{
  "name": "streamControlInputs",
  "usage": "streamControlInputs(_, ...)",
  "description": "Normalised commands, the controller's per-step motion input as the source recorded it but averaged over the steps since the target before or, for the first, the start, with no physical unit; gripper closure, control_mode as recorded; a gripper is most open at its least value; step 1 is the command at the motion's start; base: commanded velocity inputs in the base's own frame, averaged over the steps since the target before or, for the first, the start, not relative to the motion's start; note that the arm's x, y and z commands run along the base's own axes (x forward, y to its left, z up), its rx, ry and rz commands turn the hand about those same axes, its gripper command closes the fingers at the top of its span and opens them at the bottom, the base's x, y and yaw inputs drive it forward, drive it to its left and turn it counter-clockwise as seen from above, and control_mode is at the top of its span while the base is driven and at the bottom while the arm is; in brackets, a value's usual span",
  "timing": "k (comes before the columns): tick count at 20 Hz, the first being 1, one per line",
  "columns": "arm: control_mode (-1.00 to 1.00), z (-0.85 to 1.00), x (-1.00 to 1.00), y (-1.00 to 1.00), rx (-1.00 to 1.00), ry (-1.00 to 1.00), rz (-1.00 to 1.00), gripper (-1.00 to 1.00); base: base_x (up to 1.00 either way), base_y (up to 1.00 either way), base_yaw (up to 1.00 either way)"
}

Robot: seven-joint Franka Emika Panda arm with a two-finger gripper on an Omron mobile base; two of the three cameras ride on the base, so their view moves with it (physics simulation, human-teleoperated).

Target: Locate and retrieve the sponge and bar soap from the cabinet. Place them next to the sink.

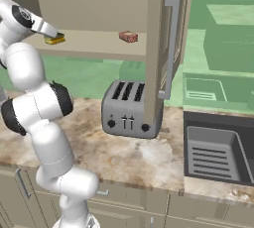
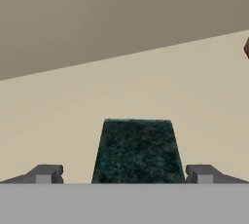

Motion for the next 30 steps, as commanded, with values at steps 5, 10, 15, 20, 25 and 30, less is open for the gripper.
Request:
streamControlInputs(5, -1.0, -0.14, 0.16, 0.0, 0.02, 0.01, 0.0, -1.0, 0.0, 0.0, 0.0)
streamControlInputs(10, -1.0, -0.08, 0.18, -0.12, 0.01, 0.0, 0.0, -1.0, 0.0, 0.0, 0.0)
streamControlInputs(15, -1.0, -0.15, 0.02, -0.15, 0.01, 0.03, -0.05, 1.0, 0.0, 0.0, 0.0)
streamControlInputs(20, -1.0, -0.13, 0.0, -0.08, 0.01, 0.02, -0.05, 1.0, 0.0, 0.0, 0.0)
streamControlInputs(25, -1.0, -0.06, 0.0, -0.03, 0.0, 0.0, -0.05, 1.0, 0.0, 0.0, 0.0)
streamControlInputs(30, -1.0, 0.01, 0.0, -0.11, 0.01, 0.0, 0.0, 1.0, 0.0, 0.0, 0.0)
